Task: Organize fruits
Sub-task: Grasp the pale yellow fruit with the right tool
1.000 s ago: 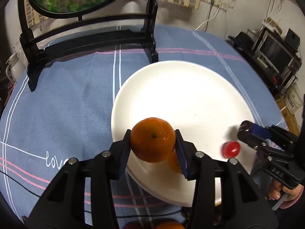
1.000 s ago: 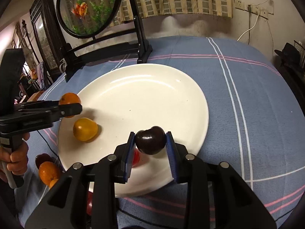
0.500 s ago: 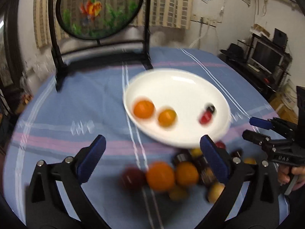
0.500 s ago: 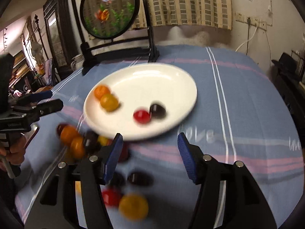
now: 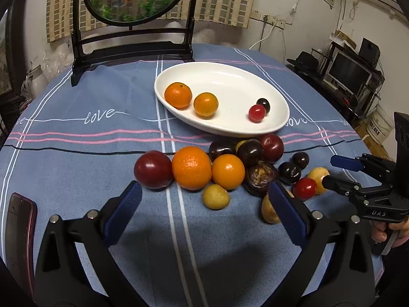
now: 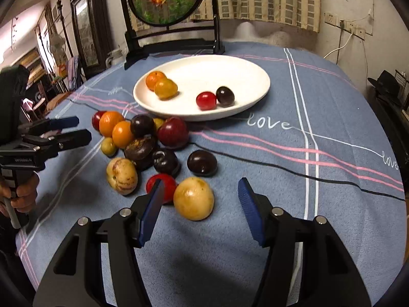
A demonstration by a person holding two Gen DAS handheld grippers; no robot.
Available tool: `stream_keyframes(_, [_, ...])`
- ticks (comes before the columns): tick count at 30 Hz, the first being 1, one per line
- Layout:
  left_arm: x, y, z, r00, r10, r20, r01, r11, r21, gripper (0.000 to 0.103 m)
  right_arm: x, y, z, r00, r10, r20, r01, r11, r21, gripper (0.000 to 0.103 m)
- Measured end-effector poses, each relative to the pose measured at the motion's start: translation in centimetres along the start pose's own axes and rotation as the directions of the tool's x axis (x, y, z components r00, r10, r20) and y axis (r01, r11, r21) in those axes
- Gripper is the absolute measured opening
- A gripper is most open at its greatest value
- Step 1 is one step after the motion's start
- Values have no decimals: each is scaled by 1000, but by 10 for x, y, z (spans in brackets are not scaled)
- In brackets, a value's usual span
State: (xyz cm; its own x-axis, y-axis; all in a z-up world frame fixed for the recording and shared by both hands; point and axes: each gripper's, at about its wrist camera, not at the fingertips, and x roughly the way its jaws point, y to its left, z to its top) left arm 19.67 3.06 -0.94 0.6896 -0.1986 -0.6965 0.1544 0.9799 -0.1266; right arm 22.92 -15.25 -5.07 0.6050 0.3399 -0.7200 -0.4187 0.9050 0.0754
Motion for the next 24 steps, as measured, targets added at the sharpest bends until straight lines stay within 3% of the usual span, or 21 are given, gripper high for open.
stream_keyframes(3, [0,1,0,1000,-9,-1,9,1000,-8,101,4,0,-2,1000,12,-21,-12,1000,-2,52])
stream_keyframes(24, [-3,-12,-1,1000,-31,6,31,998,49,101,15,-1,-6,994,86,-62,-85,996,19,37])
